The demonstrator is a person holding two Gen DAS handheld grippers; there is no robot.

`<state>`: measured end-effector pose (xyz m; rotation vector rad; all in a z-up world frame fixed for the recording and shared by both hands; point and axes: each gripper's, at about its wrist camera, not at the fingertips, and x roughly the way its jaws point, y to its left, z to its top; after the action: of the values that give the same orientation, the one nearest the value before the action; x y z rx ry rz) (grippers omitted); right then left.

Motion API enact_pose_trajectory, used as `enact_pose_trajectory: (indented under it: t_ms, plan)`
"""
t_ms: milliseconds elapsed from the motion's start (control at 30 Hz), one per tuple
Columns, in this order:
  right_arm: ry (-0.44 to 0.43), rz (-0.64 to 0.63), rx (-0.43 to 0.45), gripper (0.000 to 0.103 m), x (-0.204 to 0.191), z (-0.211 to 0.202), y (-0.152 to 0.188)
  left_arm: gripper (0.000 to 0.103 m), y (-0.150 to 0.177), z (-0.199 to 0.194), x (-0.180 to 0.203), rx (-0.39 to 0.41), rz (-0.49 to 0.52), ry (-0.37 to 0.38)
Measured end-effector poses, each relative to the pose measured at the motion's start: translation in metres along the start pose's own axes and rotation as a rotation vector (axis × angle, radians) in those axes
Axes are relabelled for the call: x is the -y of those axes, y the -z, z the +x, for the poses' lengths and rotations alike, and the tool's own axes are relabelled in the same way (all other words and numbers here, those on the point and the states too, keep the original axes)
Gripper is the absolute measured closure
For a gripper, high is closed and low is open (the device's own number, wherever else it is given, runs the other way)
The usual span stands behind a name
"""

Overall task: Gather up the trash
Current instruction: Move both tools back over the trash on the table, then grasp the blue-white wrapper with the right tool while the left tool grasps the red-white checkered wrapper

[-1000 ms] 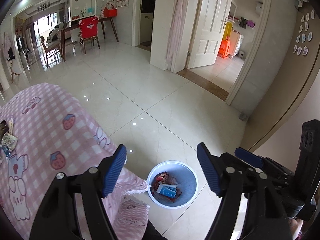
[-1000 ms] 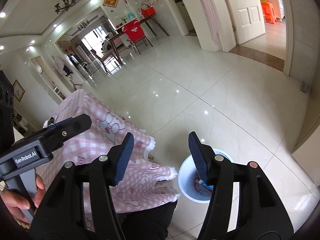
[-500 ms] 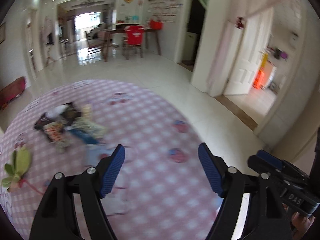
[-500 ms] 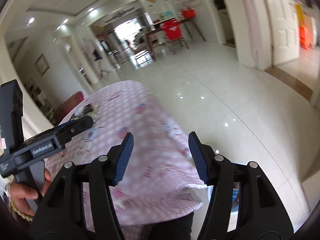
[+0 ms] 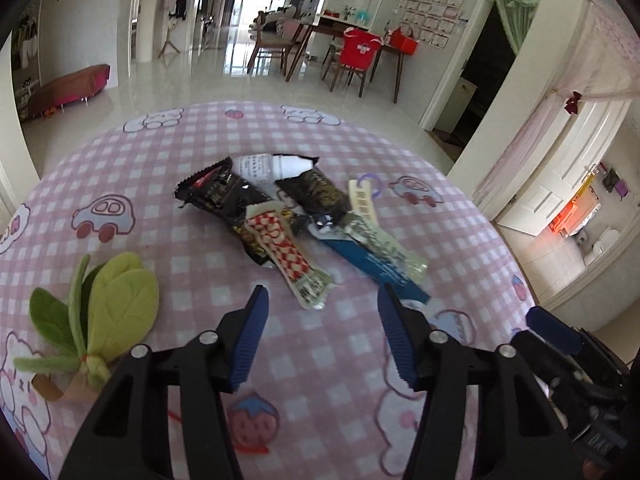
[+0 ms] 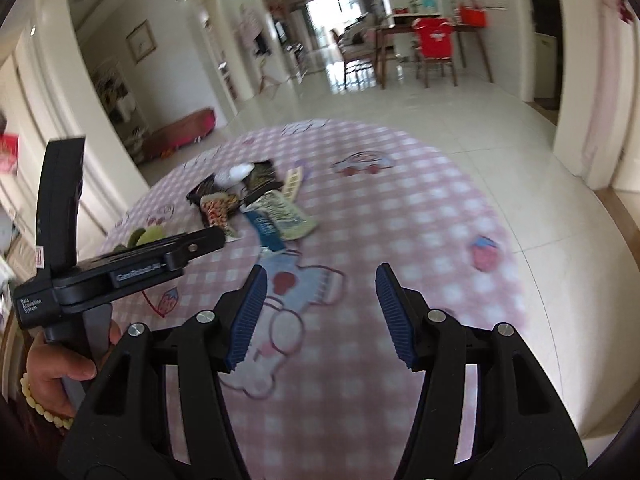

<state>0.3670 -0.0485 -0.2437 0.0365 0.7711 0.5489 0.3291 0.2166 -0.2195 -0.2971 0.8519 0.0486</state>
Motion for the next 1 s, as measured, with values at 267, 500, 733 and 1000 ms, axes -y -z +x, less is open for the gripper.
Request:
enact_pose_trajectory:
  t_ms: [267,500,733,1000]
  plan:
    - [-0.016,-0.090,-0.071,0.056,-0.026,0.043,-0.019,0.082,-0.013,0.023,-0.003,-0.031,0.031,0.002]
    - [0.006,-0.169,-0.133,0.071,-0.044,0.071,-0.024,0.089,-0.006,0.004,-0.002,0.011,0.076,-0.026]
    - [0.045,-0.255,-0.179,0.078,-0.057,0.083,-0.019,0.089,-0.002,-0.016,-0.012,0.038,0.059,-0.010]
    - [0.081,-0.319,-0.163,0.083,-0.064,0.085,-0.016,0.089,0.004,-0.030,-0.010,0.041,0.058,-0.009]
